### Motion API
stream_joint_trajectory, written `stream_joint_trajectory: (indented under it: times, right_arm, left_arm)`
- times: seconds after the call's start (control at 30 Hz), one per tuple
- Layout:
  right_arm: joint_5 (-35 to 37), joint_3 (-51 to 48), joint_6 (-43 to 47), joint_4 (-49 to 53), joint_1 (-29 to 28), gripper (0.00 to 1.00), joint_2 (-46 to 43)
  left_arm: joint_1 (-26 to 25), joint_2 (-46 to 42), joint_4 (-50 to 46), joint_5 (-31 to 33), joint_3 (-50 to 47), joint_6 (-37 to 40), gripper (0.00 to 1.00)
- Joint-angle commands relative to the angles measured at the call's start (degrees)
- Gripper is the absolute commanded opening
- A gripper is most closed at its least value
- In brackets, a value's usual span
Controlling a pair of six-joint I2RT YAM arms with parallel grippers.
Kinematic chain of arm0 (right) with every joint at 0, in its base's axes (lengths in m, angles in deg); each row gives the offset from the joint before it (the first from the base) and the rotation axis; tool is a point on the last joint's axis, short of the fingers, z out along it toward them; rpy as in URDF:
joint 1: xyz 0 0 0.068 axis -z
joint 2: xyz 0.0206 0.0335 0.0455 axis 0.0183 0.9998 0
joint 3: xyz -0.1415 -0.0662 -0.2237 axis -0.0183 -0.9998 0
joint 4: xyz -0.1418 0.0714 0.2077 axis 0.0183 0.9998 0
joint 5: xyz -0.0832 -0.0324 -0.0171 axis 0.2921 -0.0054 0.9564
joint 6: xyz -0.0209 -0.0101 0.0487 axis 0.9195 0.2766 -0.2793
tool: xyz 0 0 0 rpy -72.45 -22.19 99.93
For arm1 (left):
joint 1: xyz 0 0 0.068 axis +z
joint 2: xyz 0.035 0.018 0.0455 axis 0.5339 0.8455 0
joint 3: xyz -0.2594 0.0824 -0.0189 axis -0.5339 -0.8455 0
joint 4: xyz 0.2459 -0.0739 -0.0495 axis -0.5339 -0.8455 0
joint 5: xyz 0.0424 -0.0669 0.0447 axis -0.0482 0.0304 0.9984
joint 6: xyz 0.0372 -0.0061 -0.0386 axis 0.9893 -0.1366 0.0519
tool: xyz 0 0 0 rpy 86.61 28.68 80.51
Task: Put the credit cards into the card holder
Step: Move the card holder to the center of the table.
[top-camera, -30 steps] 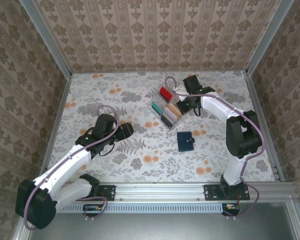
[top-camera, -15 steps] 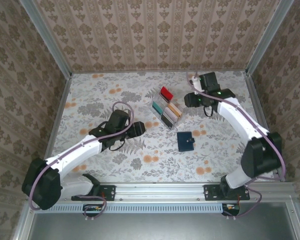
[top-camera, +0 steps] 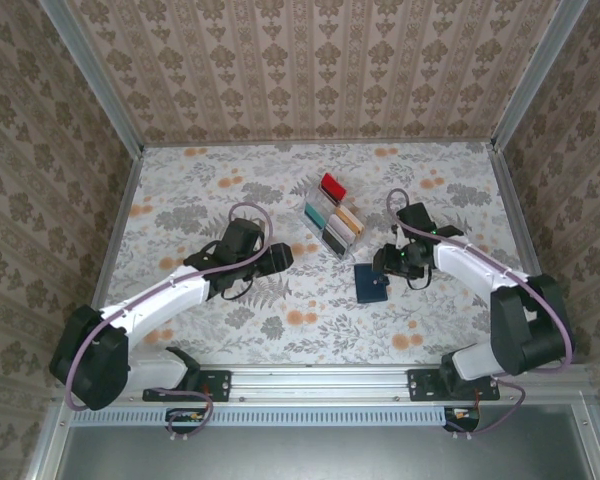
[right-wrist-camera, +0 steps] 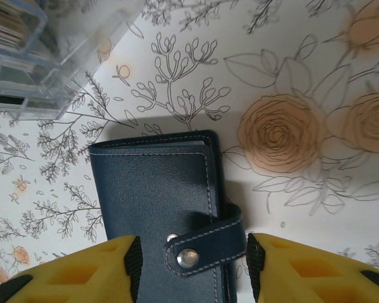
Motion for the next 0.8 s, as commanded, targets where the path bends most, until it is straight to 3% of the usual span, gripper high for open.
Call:
stream_joint_trajectory:
  times: [0.0,0.13,0.33,0.47,0.63,0.77]
  right_arm:
    - [-1.0,0.3,-1.5,-1.1,-1.2,0.50,3.8]
    - [0.1,0.7,-1.5,-1.6,-3.5,0.48,7.0]
    - [0.3,-0.3,-4.5,-4.2,-10.2,0.30,7.3]
    - [1.7,-0.6,-8.9,-7.4,-16.3,0.25,7.1]
    - [4.5,-0.8,-13.5,-7.5,-19.2,0.39,3.0]
    - [11.4,3.0,-7.5,-1.4,-18.8,0.44,-3.1]
  left_arm:
    - [-0.3,0.4,0.7,-1.0,1.7,-0.4,0.76]
    - [-0.4,-0.2,0.8,-1.0,1.0,-0.8,0.76]
    - [-0.5,-0.8,0.3,-0.9,0.6,-0.9,0.76]
    - [-0.6,-0.8,0.3,-0.8,0.3,-1.0,0.76]
    - [-0.8,-1.5,-0.3,-0.8,0.0,-1.0,0.76]
    - [-0.7,-2.3,-0.6,-0.1,-0.5,-0.6,0.77]
